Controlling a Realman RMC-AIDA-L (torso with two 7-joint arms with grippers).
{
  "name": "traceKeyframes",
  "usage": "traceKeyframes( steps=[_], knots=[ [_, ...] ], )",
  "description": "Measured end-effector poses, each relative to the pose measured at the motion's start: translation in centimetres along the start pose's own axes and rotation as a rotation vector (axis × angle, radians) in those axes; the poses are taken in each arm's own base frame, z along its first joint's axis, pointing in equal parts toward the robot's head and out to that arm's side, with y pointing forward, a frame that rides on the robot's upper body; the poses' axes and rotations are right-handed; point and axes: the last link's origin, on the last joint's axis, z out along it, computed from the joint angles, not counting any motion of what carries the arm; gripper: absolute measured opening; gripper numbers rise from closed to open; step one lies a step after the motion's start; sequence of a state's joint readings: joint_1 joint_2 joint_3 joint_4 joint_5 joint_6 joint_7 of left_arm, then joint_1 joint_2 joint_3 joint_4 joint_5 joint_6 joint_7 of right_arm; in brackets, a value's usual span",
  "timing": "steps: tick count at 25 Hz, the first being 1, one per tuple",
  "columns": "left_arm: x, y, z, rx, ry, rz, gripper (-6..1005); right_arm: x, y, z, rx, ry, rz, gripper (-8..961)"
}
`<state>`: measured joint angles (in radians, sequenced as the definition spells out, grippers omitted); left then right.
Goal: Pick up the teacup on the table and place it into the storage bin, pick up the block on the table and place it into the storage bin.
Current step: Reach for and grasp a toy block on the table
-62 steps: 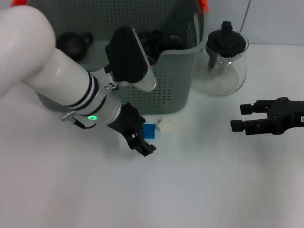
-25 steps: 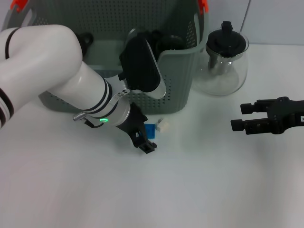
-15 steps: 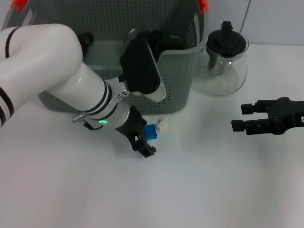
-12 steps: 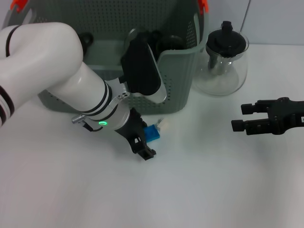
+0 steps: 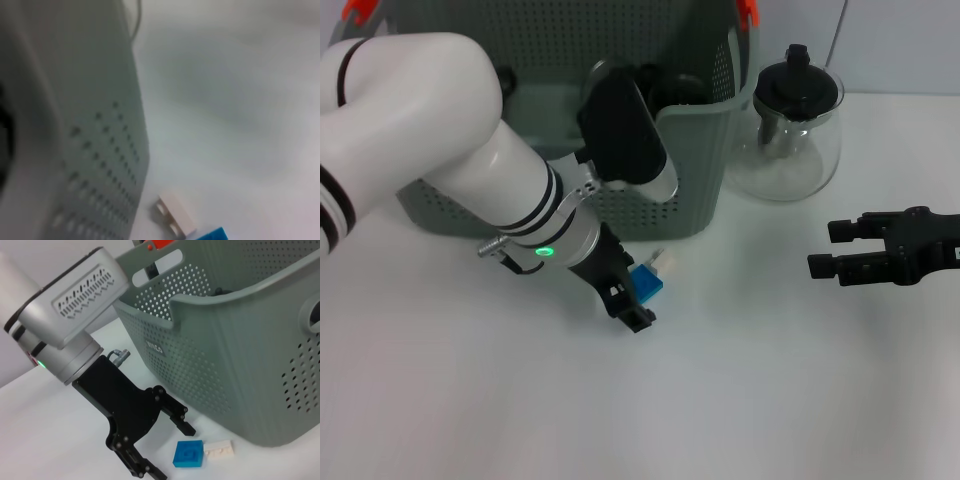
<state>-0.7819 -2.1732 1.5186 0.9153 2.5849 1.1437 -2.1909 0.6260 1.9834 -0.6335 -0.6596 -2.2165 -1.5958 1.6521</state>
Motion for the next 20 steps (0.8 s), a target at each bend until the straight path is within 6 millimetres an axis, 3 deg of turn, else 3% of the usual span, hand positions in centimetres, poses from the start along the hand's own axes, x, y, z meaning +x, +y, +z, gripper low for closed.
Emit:
traceKeyframes(
  steps=[9,20],
  knots=[
    [1.0,0.1,-0.5,-0.009,-0.017,-0.141,780,0.1,0.0,0.0,0.003,-0.001,0.001,837],
    [1.4,0.4,0.2,0.048,-0.038,-0.151,776,-0.2,0.0,0.0,0.001,-0.002,-0.005,837]
  ],
)
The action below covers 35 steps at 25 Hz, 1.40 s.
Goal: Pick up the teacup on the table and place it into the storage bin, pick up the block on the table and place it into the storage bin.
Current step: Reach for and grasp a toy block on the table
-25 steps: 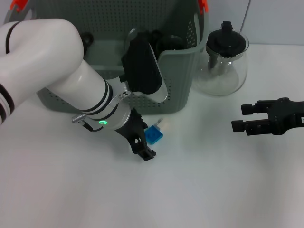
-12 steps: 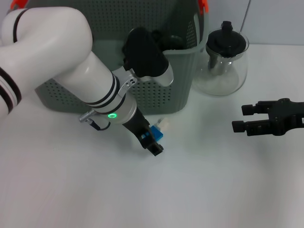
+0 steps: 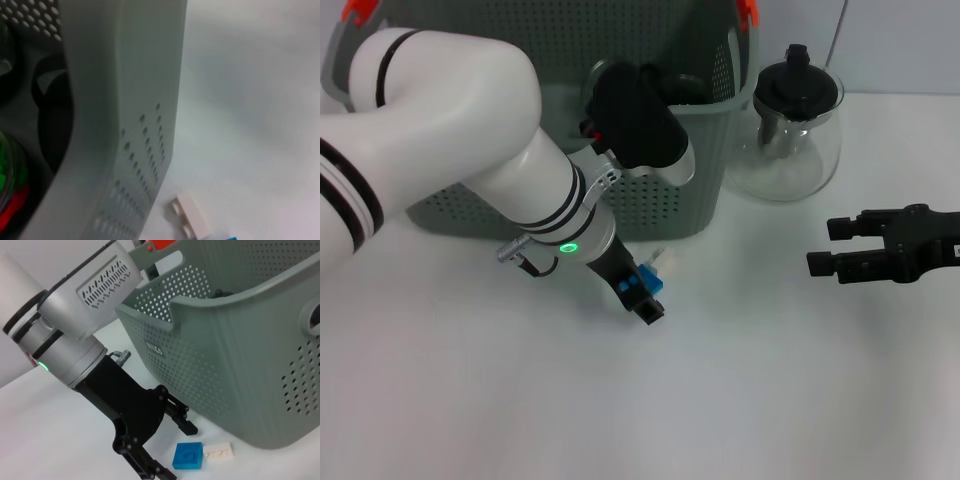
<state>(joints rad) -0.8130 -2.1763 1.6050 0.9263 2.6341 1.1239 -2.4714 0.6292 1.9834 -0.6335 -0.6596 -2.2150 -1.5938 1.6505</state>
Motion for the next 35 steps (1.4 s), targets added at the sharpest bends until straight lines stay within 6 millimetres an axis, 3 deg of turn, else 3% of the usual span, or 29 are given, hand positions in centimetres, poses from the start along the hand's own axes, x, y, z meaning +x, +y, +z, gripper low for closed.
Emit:
traceKeyframes(
  steps=[35],
  knots=[
    [0.56,0.4,0.35,0.014,-0.023,-0.065,718,-0.03,-0.01,-0.03,0.001,-0.002,-0.001,838]
  ],
)
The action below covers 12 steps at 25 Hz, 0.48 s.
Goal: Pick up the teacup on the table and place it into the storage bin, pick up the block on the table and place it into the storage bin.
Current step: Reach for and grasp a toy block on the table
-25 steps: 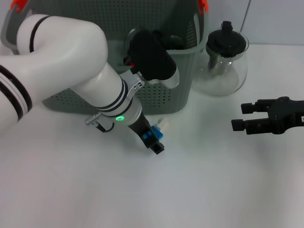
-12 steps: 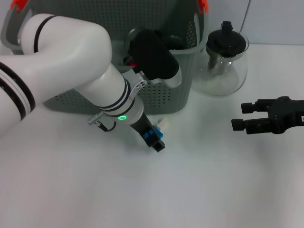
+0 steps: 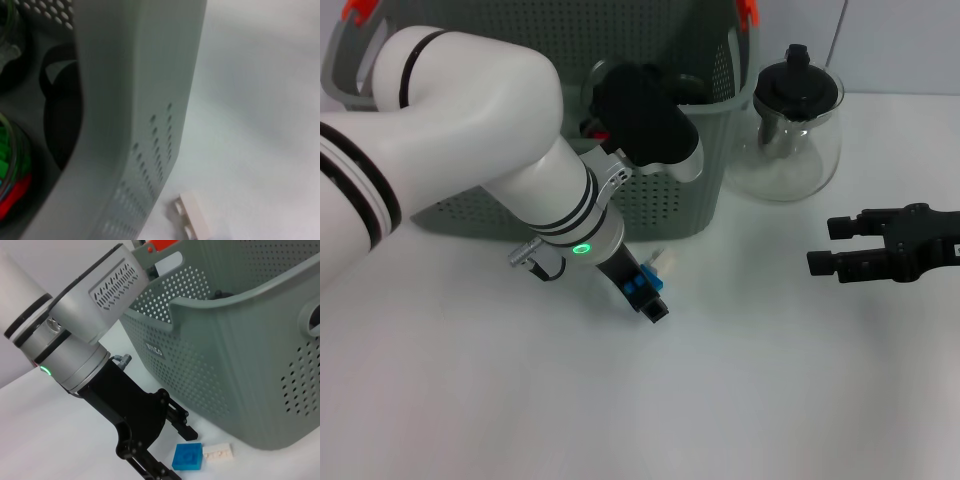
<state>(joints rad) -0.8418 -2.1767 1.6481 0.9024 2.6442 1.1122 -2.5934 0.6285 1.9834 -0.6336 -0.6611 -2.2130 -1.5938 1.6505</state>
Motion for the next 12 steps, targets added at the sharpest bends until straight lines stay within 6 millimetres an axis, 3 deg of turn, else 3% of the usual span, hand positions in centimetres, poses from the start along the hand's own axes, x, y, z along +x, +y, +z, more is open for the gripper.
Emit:
traceKeyframes(
  steps=[12],
  knots=[
    [0.19,0.3,0.45,0.0,-0.038,-0.013,680,0.05,-0.02,0.0,0.002,0.003,-0.005,838]
  ],
)
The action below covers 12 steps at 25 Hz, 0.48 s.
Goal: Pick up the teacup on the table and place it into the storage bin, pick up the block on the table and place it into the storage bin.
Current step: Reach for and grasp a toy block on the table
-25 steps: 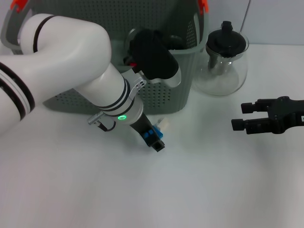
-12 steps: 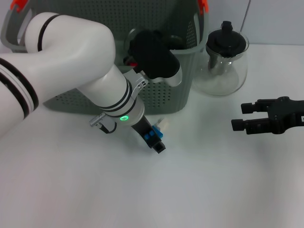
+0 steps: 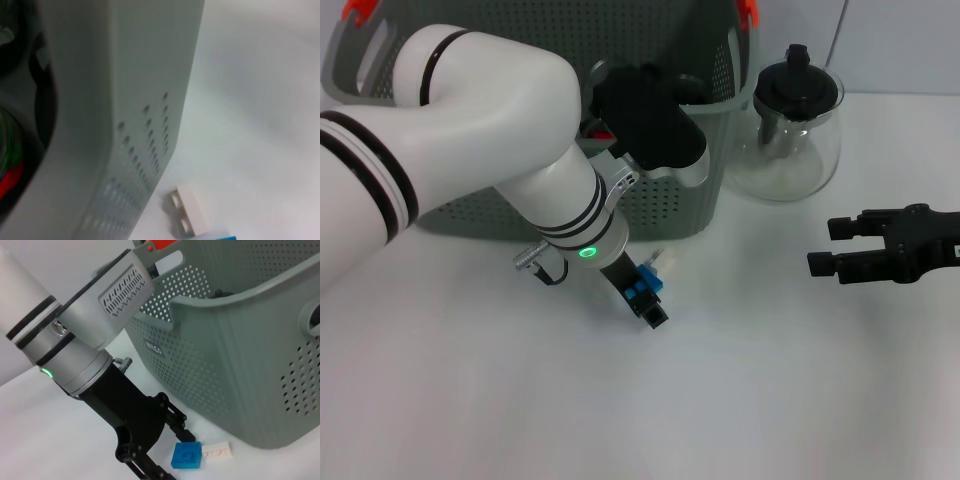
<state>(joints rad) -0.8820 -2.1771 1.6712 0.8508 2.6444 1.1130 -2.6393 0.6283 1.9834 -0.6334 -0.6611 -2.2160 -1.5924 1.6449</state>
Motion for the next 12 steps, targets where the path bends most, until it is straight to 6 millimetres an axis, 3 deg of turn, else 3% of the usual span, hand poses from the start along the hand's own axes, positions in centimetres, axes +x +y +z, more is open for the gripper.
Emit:
traceKeyframes(
  steps=[12],
  knots=[
    [0.22,0.02,-0.11,0.0,0.004,0.002,642,0.11,0.01,-0.06,0.001,-0.003,-0.001,838]
  ],
)
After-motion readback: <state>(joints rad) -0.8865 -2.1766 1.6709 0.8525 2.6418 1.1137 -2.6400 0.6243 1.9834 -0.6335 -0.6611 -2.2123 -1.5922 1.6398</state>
